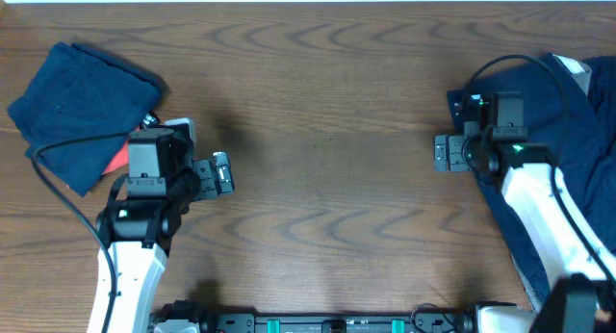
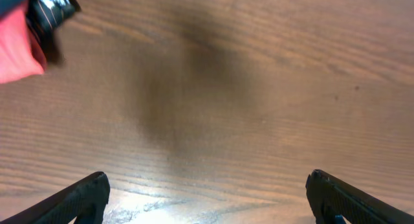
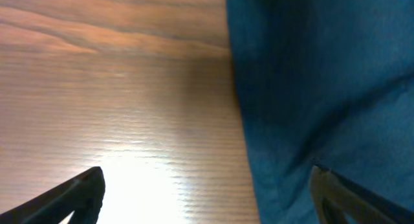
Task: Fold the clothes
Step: 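Reach the right gripper to the navy shorts on the grey pile and grasp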
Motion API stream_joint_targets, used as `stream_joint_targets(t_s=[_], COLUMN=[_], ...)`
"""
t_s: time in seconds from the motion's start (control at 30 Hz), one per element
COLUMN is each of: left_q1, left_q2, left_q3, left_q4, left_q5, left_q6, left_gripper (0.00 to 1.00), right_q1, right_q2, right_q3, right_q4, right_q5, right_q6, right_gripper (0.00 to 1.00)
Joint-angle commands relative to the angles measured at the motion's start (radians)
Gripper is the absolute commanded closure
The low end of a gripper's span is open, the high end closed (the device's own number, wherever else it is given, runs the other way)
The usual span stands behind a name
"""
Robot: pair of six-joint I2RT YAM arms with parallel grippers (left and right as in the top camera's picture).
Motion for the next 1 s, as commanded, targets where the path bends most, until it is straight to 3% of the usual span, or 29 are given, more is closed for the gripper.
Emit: stream_joint_targets(t_s=[0.0, 0.1, 0.2, 0.43, 0.5, 0.53, 0.63, 0.97], left_q1=[0.004, 0.004, 0.004, 0.004, 0.004, 0.004, 0.004, 0.004], left_q2=[0.017, 0.017, 0.017, 0.017, 0.017, 0.017, 0.017, 0.017], left_q3=[0.019, 0.019, 0.019, 0.019, 0.019, 0.019, 0.019, 0.019], left_q4=[-0.007, -0.007, -0.007, -0.008, -0.007, -0.008, -0.007, -0.007], left_q5=[0.017, 0.017, 0.017, 0.017, 0.017, 0.017, 0.017, 0.017], left_q6=[-0.005, -0.005, -0.005, -0.005, -0.005, -0.005, -0.005, -0.005], left_gripper=[0.02, 0.02, 0.02, 0.02, 0.02, 0.02, 0.02, 0.02], right_q1=[-0.022, -0.036, -0.047, -0.058, -0.058, -0.058, -0.059, -0.067], right_q2=[0.071, 0.141, 0.201, 0.303, 0.325, 0.333, 0.344, 0.175], right_q3=[0.017, 0.017, 0.017, 0.017, 0.017, 0.017, 0.017, 0.1], right_q4=[0.023, 0.047, 0.073, 0.14, 0.154, 0.159, 0.165, 0.099], right_q5=[0.127, 0.167, 0.182, 0.182, 0.182, 0.182, 0.183, 0.194], right_q6=[0.013, 0.013, 0.013, 0.021, 0.021, 0.023, 0.055, 0.099], right_gripper=[0.12, 0.25, 0.47, 0.49, 0.54, 0.6, 0.99, 0.99])
